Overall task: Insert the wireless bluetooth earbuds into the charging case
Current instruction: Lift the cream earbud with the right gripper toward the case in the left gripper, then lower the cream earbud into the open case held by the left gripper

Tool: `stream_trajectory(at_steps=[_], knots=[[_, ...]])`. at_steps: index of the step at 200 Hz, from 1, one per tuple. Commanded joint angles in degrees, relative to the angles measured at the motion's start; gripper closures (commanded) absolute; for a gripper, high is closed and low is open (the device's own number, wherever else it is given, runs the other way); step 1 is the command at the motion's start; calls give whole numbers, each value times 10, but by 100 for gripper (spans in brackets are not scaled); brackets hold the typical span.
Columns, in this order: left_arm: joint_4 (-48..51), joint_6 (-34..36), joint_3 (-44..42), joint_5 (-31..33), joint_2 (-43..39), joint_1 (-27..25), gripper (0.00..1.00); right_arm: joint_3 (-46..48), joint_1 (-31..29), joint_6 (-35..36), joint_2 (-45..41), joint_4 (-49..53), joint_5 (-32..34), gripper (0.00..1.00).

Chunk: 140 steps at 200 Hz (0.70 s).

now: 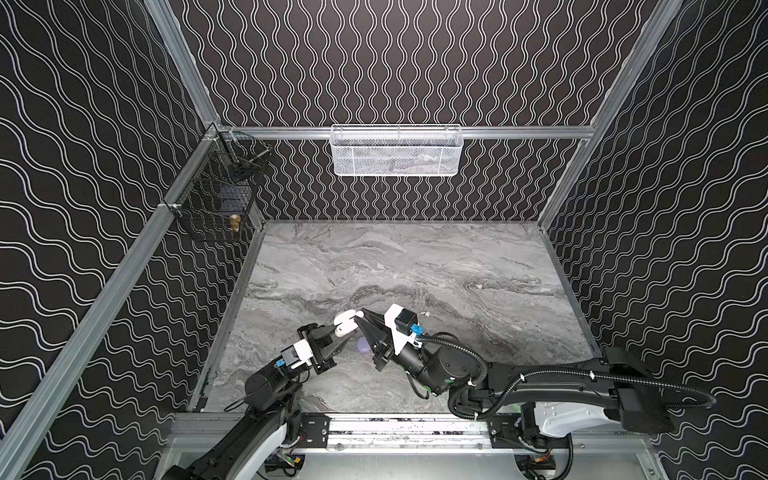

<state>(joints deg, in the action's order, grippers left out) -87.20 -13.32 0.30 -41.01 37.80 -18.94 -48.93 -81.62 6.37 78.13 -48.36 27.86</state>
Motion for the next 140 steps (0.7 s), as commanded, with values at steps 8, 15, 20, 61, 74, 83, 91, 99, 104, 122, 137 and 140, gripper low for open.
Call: stream_trajectory(at_steps=[8, 15, 20, 61, 74, 83, 91, 99, 104, 122, 137, 140], knots=[[-17, -9, -30, 7, -3, 0, 100, -9, 5, -6, 10, -36, -11, 93], [-17, -11, -31, 7, -3, 0, 100, -8, 6, -6, 12, -42, -11, 93], [-17, -12, -31, 8, -1, 0, 100, -7, 7, -6, 14, -45, -13, 93], [-17, -18, -31, 21, -1, 0, 100, 1, 9, 1, 18, -67, -38, 93], [-17, -18, -31, 24, -1, 0, 100, 2, 9, 2, 18, -68, -37, 93], [-17, -20, -31, 24, -2, 0, 100, 1, 10, 3, 19, -67, -33, 93], [-17, -21, -30, 24, -2, 0, 100, 1, 9, 5, 21, -68, -32, 93], [-17, -22, -31, 24, -3, 0, 100, 1, 10, 6, 24, -70, -31, 93], [-17, -23, -31, 24, -4, 0, 100, -1, 10, 7, 27, -71, -30, 93], [-16, -26, -30, 25, -6, 0, 100, -6, 12, 6, 35, -71, -33, 93], [-17, -28, -31, 25, -9, 0, 100, -14, 14, 6, 44, -67, -37, 94], [-17, -28, -31, 25, -10, 0, 100, -15, 14, 6, 45, -67, -36, 94]])
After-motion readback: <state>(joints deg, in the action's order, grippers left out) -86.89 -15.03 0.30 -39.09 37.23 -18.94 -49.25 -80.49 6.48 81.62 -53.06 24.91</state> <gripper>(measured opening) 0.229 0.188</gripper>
